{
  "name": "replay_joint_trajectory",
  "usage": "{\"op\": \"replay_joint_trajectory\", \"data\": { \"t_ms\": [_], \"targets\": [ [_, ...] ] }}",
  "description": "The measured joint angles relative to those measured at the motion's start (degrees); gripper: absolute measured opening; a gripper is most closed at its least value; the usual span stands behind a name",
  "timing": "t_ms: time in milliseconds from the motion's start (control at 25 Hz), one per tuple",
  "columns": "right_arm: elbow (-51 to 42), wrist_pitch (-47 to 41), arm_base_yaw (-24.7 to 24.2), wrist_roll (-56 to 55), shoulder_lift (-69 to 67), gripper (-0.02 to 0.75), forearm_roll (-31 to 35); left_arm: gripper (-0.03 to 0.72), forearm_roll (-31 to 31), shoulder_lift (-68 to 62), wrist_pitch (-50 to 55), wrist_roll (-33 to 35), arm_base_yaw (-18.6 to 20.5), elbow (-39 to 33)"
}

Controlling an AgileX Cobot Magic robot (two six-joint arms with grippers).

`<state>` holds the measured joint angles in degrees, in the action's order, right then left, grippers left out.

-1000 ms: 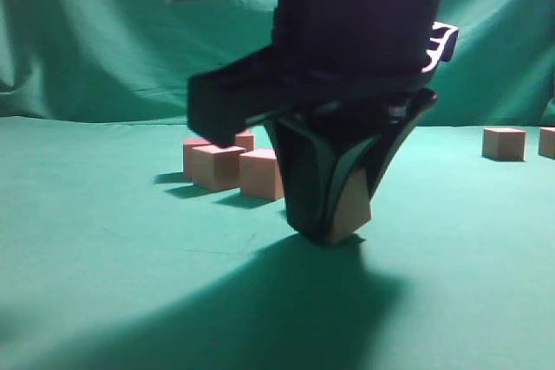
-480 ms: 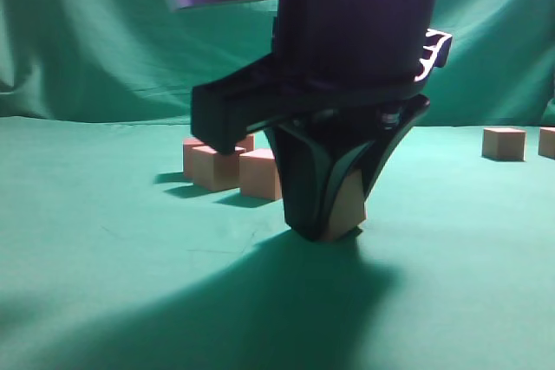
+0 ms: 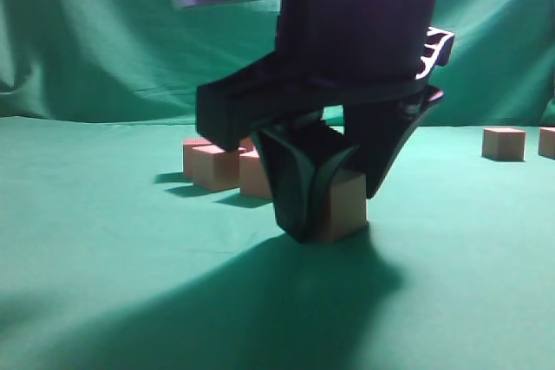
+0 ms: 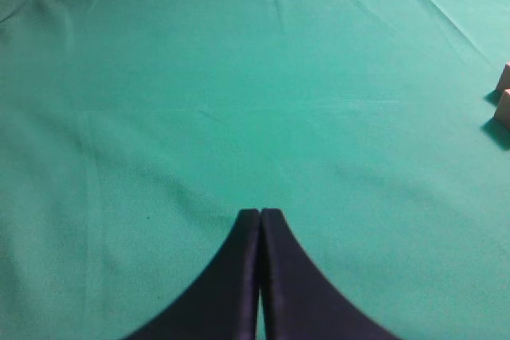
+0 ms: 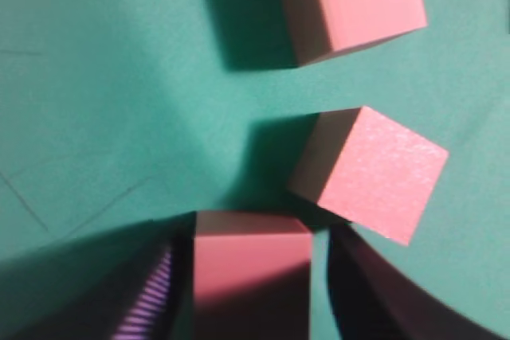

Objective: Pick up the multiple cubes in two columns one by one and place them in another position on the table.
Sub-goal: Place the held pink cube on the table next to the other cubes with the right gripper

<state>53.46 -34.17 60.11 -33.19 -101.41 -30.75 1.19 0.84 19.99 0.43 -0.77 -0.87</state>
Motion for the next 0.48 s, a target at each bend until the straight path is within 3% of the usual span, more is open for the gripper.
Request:
{"op": "replay_joint_trajectory", "data": {
  "t_ms": [160,480],
  "targets": [
    [0.2,-0.2,-0.1,-0.1,0.0,0.529,0.4,0.0,0.0,0.0,0.0,0.0,0.0,0.0],
    [3.7,-11.5,-0.1,-0.5,3.7,0.539,5.3,0.0,0.0,0.0,0.0,0.0,0.0,0.0]
  ]
}}
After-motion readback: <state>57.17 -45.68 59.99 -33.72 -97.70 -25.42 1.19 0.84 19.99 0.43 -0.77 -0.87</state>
